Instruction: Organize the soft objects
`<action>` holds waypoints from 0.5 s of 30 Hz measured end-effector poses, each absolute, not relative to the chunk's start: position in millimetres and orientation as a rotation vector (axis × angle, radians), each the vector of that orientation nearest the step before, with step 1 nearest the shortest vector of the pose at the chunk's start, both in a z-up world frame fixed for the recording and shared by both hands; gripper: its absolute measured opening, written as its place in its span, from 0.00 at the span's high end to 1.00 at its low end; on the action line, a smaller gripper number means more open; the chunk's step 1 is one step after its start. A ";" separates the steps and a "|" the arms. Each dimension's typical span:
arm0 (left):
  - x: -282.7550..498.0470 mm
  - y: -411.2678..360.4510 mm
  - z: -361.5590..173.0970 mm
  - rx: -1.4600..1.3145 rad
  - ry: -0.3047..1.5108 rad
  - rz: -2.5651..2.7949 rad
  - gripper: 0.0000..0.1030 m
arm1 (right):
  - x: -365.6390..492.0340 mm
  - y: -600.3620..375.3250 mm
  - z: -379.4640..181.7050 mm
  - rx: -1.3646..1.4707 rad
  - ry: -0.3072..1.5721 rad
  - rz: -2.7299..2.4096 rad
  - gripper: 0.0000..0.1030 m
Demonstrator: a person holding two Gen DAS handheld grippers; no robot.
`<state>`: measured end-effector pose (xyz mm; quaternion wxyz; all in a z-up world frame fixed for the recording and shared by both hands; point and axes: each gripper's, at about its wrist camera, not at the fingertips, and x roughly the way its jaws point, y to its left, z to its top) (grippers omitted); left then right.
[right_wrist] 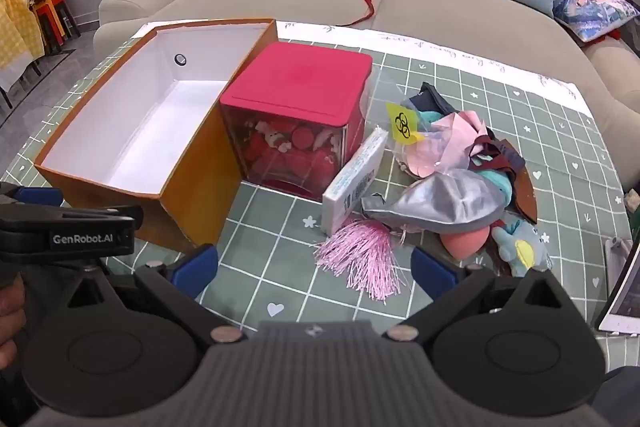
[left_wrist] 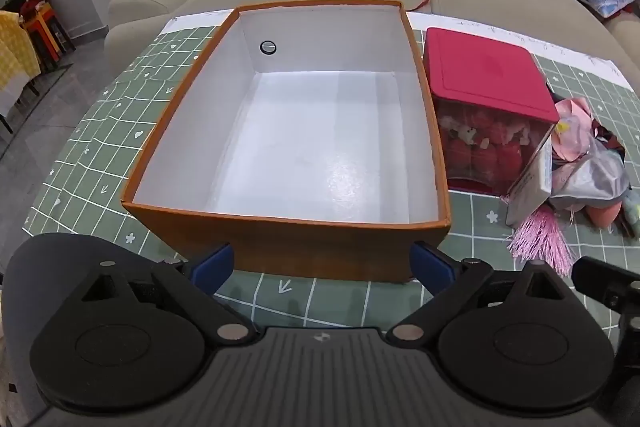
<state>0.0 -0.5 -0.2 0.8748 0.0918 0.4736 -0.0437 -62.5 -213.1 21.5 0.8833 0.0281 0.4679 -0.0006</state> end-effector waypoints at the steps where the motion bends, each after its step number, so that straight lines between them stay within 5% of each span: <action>1: 0.1 -1.5 -0.7 0.204 0.986 -0.082 0.00 | -63.1 -212.8 21.9 0.062 0.975 -0.002 0.03; 15: -2.9 -5.3 0.7 0.209 0.974 -0.128 0.00 | -62.0 -214.8 19.8 0.082 0.992 0.007 0.03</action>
